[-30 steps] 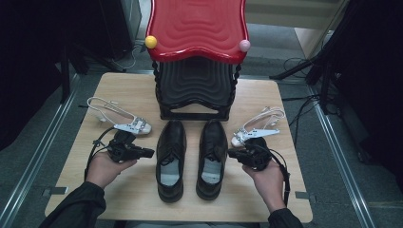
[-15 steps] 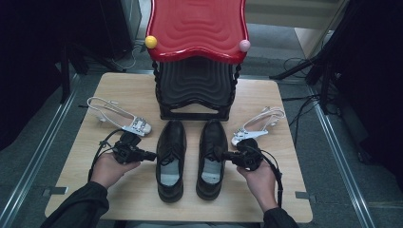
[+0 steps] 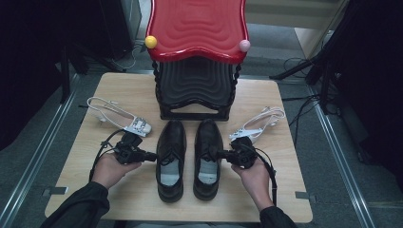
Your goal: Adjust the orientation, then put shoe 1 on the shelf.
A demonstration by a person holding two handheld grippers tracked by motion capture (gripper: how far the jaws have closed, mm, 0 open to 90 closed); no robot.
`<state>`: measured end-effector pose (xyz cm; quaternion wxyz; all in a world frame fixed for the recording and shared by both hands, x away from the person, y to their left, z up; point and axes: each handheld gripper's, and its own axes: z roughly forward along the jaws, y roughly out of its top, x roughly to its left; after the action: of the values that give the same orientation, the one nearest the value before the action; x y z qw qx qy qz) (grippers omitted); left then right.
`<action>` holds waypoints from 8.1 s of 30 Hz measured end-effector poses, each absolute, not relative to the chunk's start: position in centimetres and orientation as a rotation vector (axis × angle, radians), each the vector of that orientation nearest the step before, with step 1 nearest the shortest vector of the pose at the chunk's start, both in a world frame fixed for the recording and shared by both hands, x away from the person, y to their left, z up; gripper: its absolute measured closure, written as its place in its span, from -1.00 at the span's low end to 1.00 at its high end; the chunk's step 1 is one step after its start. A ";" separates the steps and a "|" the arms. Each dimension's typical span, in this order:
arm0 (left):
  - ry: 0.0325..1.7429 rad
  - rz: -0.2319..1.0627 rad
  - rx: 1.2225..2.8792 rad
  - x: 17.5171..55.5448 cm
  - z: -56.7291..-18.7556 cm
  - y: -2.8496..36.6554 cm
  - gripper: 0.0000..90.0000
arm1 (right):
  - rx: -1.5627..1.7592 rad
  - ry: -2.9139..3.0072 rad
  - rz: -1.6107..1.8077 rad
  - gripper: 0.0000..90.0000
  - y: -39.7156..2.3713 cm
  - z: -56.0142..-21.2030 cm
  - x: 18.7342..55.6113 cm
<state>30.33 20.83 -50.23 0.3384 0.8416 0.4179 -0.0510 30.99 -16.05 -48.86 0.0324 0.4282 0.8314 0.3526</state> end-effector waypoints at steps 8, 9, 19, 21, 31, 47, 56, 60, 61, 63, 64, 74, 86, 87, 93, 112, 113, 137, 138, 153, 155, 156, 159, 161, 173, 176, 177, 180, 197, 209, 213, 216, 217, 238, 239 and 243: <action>1.090 -0.139 2.180 30.4 -50.3 20.7 1.00 | 1.289 2.581 1.095 1.00 -15.2 -48.9 31.1; 1.093 -0.136 2.179 30.5 -50.3 20.6 1.00 | 1.283 2.583 1.096 1.00 -15.0 -48.9 31.1; 1.071 -0.184 2.175 30.3 -50.5 19.7 1.00 | 1.297 2.599 1.108 0.97 -14.9 -48.8 31.4; 1.078 -0.190 2.174 30.3 -50.5 19.8 1.00 | 1.302 2.600 1.112 0.93 -15.1 -48.7 31.4; 1.044 -0.236 2.171 29.9 -50.5 18.9 1.00 | 1.297 2.548 1.152 0.80 -16.7 -46.8 30.7; 0.925 -0.297 2.211 28.9 -50.5 15.9 1.00 | 1.329 2.491 1.201 0.67 -18.2 -45.8 30.1; 0.911 -0.285 2.158 28.7 -48.9 17.0 0.78 | 1.336 2.484 1.218 0.59 -18.6 -45.5 29.8; 0.916 -0.270 2.164 28.5 -48.5 17.1 0.66 | 1.335 2.491 1.221 0.56 -18.6 -45.2 29.6; 0.915 -0.267 2.169 28.5 -48.3 17.1 0.62 | 1.335 2.493 1.220 0.55 -18.6 -45.2 29.5; 0.907 -0.246 2.172 28.4 -48.0 17.2 0.56 | 1.332 2.496 1.224 0.53 -18.6 -45.1 29.3; 0.909 -0.240 2.167 28.4 -47.8 17.3 0.52 | 1.335 2.501 1.219 0.51 -18.5 -45.1 29.2; 0.937 -0.189 2.148 28.4 -46.9 18.2 0.06 | 1.330 2.530 1.220 0.41 -18.1 -44.5 28.1; 0.928 -0.168 2.137 28.7 -46.1 18.6 -0.11 | 1.303 2.607 1.170 0.40 -16.5 -44.7 26.8; 0.929 -0.167 2.138 28.8 -46.0 18.7 -0.12 | 1.308 2.617 1.163 0.40 -16.2 -44.7 26.7; 0.923 -0.113 2.142 28.9 -45.7 18.7 -0.13 | 1.300 2.664 1.127 0.38 -15.0 -45.2 26.3; 0.931 -0.090 2.136 29.1 -45.6 19.5 -0.13 | 1.334 2.777 0.932 0.42 -10.7 -46.6 27.3; 0.934 -0.088 2.134 29.1 -45.6 19.5 -0.13 | 1.341 2.778 0.930 0.42 -10.7 -46.7 27.4; 0.961 -0.079 2.117 29.2 -45.6 20.4 -0.13 | 1.385 2.754 0.767 0.48 -9.1 -47.9 27.9; 0.963 -0.066 2.119 29.2 -45.5 20.5 -0.13 | 1.387 2.752 0.761 0.51 -9.1 -47.9 27.9; 0.976 -0.048 2.125 29.1 -45.8 21.5 -0.13 | 1.469 2.773 0.801 0.85 -11.3 -47.5 28.9; 0.977 -0.049 2.123 29.1 -45.8 21.6 -0.13 | 1.486 2.767 0.832 0.85 -11.6 -47.2 29.0; 0.982 -0.051 2.120 29.0 -45.8 21.7 -0.13 | 1.500 2.762 0.850 0.85 -11.8 -47.1 29.0; 0.986 -0.046 2.119 28.9 -45.8 21.9 -0.13 | 1.529 2.782 0.929 0.85 -12.5 -46.3 29.2; 0.993 -0.041 2.122 28.8 -45.8 22.1 -0.13 | 1.528 2.801 0.977 0.85 -12.8 -45.7 29.2; 1.032 -0.021 2.100 28.0 -45.9 23.5 -0.13 | 1.458 2.875 1.105 0.85 -13.3 -42.9 28.6; 1.042 -0.014 2.096 27.8 -45.9 23.7 -0.13 | 1.458 2.853 1.152 0.85 -13.7 -42.1 28.7; 1.043 -0.014 2.097 27.8 -45.9 23.7 -0.13 | 1.462 2.841 1.177 0.85 -13.8 -41.6 28.7; 1.042 -0.014 2.097 27.7 -45.9 23.8 -0.13 | 1.453 2.813 1.248 0.85 -14.2 -40.5 28.8; 1.023 -0.032 2.097 27.8 -46.1 23.2 -0.13 | 1.554 2.527 1.419 0.84 -13.9 -35.0 34.9; 0.998 -0.062 2.098 28.1 -46.0 22.8 -0.13 | 1.637 2.197 1.355 0.84 -11.4 -35.2 39.7; 0.977 -0.085 2.083 28.1 -45.9 22.6 -0.13 | 1.662 2.106 1.345 0.84 -10.4 -36.5 40.6; 0.973 -0.090 2.075 28.2 -45.9 22.7 -0.13 | 1.694 2.083 1.342 0.84 -9.9 -37.2 41.2; 0.974 -0.091 2.074 28.2 -45.8 22.7 -0.13 | 1.702 2.070 1.347 0.84 -9.6 -37.4 41.4; 0.934 -0.111 2.084 27.9 -45.7 21.9 -0.12 | 1.793 1.836 1.261 0.79 -4.9 -38.1 43.2; 0.933 -0.111 2.084 27.9 -45.7 21.9 -0.12 | 1.793 1.835 1.256 0.78 -4.7 -38.2 43.2; 0.930 -0.113 2.084 27.9 -45.7 21.8 -0.12 | 1.800 1.842 1.244 0.71 -4.4 -38.2 43.3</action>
<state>27.93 21.80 -45.73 0.4154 0.8297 0.3701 -0.0450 43.31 -4.38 -38.24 0.1402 0.6231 0.6376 0.4307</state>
